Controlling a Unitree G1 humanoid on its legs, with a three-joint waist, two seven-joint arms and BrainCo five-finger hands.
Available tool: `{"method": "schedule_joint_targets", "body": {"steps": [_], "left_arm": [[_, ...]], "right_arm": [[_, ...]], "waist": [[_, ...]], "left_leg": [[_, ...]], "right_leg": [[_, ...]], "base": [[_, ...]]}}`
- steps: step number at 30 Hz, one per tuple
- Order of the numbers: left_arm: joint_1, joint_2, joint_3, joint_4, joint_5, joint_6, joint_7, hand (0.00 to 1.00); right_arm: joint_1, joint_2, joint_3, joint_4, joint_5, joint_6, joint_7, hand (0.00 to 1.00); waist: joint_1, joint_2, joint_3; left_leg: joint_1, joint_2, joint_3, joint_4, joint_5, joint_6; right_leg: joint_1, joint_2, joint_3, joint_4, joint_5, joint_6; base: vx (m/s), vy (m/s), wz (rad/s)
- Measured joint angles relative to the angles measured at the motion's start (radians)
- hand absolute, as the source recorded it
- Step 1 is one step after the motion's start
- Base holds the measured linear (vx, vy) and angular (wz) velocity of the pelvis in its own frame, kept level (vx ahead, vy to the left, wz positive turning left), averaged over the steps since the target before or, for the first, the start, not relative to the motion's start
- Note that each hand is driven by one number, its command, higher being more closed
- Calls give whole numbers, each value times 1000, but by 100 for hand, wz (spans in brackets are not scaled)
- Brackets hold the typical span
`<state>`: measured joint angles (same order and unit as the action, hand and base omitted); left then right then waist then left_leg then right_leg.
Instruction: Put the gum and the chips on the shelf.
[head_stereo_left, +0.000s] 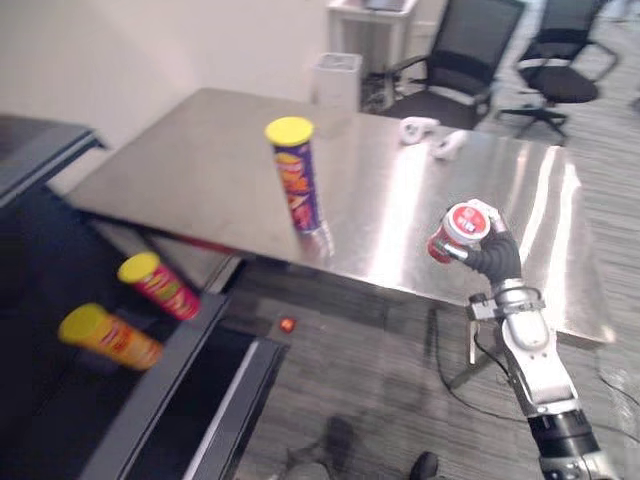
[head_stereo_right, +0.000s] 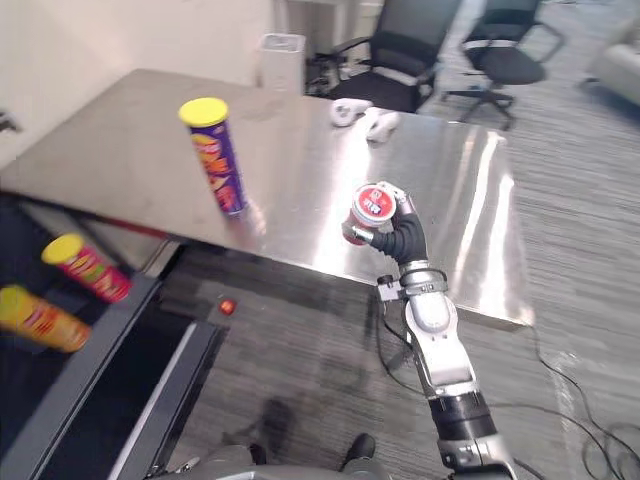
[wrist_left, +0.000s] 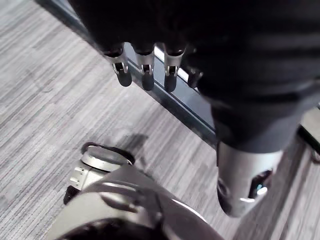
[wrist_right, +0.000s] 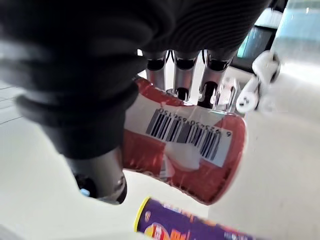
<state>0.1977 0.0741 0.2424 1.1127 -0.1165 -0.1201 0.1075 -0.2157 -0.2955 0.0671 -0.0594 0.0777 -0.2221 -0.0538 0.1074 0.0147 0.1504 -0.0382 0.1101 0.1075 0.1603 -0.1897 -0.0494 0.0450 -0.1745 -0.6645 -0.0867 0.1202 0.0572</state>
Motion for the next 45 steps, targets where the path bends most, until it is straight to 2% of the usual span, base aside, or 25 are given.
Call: {"method": "schedule_joint_targets", "body": {"steps": [2, 3, 4, 5, 6, 10, 12, 16, 20, 22, 23, 25, 26, 27, 28, 29, 30, 31, 32, 33, 34, 35, 38, 39, 45], "left_arm": [[13, -1, 2, 0, 0, 1, 4, 0], [14, 1, 23, 6, 0, 1, 4, 0], [2, -11, 42, 12, 0, 3, 6, 0], [1, -24, 43, 12, -1, 3, 7, 0], [11, -31, 40, 2, 1, 3, 7, 0], [21, -30, 41, 0, 8, 9, 4, 0], [25, -25, 41, -1, 13, 15, 4, 0], [27, -18, 37, 0, 24, 15, 3, 0], [26, -6, 0, -1, 51, 14, 1, 0], [26, 3, -10, 1, 53, 14, 1, 0], [28, 11, -14, 1, 53, 14, 1, 0], [29, 39, -25, 0, 56, 15, 2, 0], [24, 51, -33, -1, 58, 14, 4, 0], [22, 74, -39, 2, 59, 15, 6, 0], [22, 81, -39, 3, 58, 16, 6, 0], [20, 89, -38, 2, 58, 15, 6, 0], [16, 90, -38, 1, 59, 15, 6, 0], [-1, 88, -39, 2, 59, 15, 5, 0], [-6, 86, -39, 2, 59, 13, 5, 0], [-11, 96, -30, 2, 60, 12, 4, 0], [-26, 92, -24, 13, 60, 16, 5, 0], [-20, 86, -24, 14, 59, 14, 5, 0], [-3, 69, -21, 14, 57, 14, 6, 0], [-10, 66, -21, 13, 52, 14, 6, 0], [0, 56, -19, -14, 49, 15, 4, 0]], "right_arm": [[5, -2, -1, -6, 0, 0, -8, 100], [4, 0, -18, -7, -1, -1, -12, 100], [2, -5, -50, -7, -1, -3, -22, 100], [4, -17, -86, -6, -2, 0, -32, 100], [13, -17, -124, -5, -2, 3, -45, 100], [71, -2, -207, -64, -12, 0, -50, 100], [114, 9, -233, -88, -24, 0, -51, 100], [140, 13, -277, -106, -33, 0, -65, 100], [146, 22, -342, -106, -50, 2, -103, 100], [136, 24, -329, -94, -76, 3, -114, 100], [126, 32, -313, -76, -80, 6, -114, 100], [118, 55, -288, -48, -83, 10, -116, 100], [119, 69, -282, -41, -96, 16, -116, 100], [122, 86, -277, -46, -114, 18, -116, 100], [128, 88, -277, -52, -119, 17, -116, 100], [152, 87, -285, -79, -119, 18, -116, 100], [171, 87, -295, -104, -119, 17, -116, 100], [207, 87, -326, -171, -119, 11, -116, 100], [211, 88, -335, -185, -119, 5, -116, 100], [211, 98, -346, -200, -118, -1, -117, 100], [214, 95, -359, -201, -118, -4, -117, 100], [221, 106, -365, -194, -118, 2, -120, 100], [216, 115, -352, -193, -118, 7, -120, 100], [214, 116, -340, -188, -117, 8, -120, 100], [217, 116, -251, -177, -115, 7, -101, 100]], "waist": [[-5, 1, -9], [-24, -17, -20], [-24, -4, -20], [-26, 23, -19], [-41, 34, -21], [-53, 31, -24], [-62, 18, -24], [-80, 12, -28], [-81, 6, -32], [-76, -4, -29], [-73, -17, -30], [-76, -56, -27], [-74, -67, -23], [-77, -76, -16], [-78, -78, -17], [-83, -93, -25], [-85, -100, -29], [-95, -104, -31], [-104, -107, -33], [-120, -170, -37], [-130, -148, -32], [-114, -123, -25], [-105, -88, -28], [-101, -92, -24], [-97, -86, -21]], "left_leg": [[-1, 56, 154, -29, -2, 67], [9, 69, 274, -35, 14, 97], [-22, 118, 386, 62, 35, 113], [-36, 148, 462, 121, 105, 111], [-43, 146, 486, 119, 124, 87], [-7, 89, 481, -64, 171, 24], [12, 45, 457, -200, 233, 37], [11, 1, 416, -266, 279, 46], [4, -61, 344, -265, 288, 76], [5, -87, 325, -266, 280, 99], [5, -105, 306, -266, 268, 100], [5, -124, 268, -266, 266, 103], [4, -116, 242, -266, 266, 103], [2, -99, 202, -266, 268, 99], [0, -97, 184, -265, 268, 99], [-7, -100, 144, -266, 268, 99], [-16, -105, 122, -266, 268, 99], [-38, -126, 58, -266, 267, 96], [-50, -138, 38, -266, 257, 81], [-65, -193, 46, -232, 245, 78], [-93, -179, 39, -149, 262, 109], [-93, -173, 33, -138, 269, 111], [-52, -178, 7, -266, 286, 75], [-55, -176, 19, -265, 277, 54], [-51, -173, 18, -266, 304, 51]], "right_leg": [[5, -1, -63, 4, -5, -8], [14, -22, -128, -20, -6, -9], [16, -27, -169, -5, -7, -11], [19, -27, -200, 28, -24, -10], [32, -41, -243, 55, -33, -11], [80, -54, -370, 59, -55, 15], [81, -71, -421, 73, -55, 27], [82, -107, -473, 118, -48, 36], [98, -209, -511, 234, -49, 35], [93, -275, -506, 325, -55, 26], [76, -335, -468, 419, -67, 4], [-5, -388, -252, 566, -99, -74], [-51, -347, -98, 607, -138, -63], [-100, -229, 128, 628, -199, -34], [-110, -184, 193, 624, -226, -18], [-111, -105, 293, 594, -270, -4], [-110, -70, 327, 571, -289, 2], [-102, 8, 394, 487, -326, 4], [-99, 34, 419, 441, -334, -8], [-104, 12, 479, 372, -360, 0], [-106, 11, 451, 406, -380, 17], [-101, 15, 443, 423, -389, 19], [-63, 39, 424, 328, -345, 10], [-49, 42, 422, 285, -322, 5], [2, 54, 394, 224, -315, 23]], "base": [[-24, -83, 103], [24, -7, 129], [36, 42, 139], [26, 94, 138], [8, 108, 119], [-34, 182, 104], [-92, 170, 71], [-54, 141, 48], [-9, 136, 51], [-15, 157, 40], [-23, 169, 37], [-30, 148, 51], [-52, 44, 81], [-46, -8, 84], [-31, -32, 111], [-4, -40, 95], [3, -95, 154], [-2, -97, 140], [4, -90, 162], [8, -55, 117], [27, -47, 108], [27, -53, 62], [29, -13, 45], [32, 12, 39], [63, -17, 14]]}}
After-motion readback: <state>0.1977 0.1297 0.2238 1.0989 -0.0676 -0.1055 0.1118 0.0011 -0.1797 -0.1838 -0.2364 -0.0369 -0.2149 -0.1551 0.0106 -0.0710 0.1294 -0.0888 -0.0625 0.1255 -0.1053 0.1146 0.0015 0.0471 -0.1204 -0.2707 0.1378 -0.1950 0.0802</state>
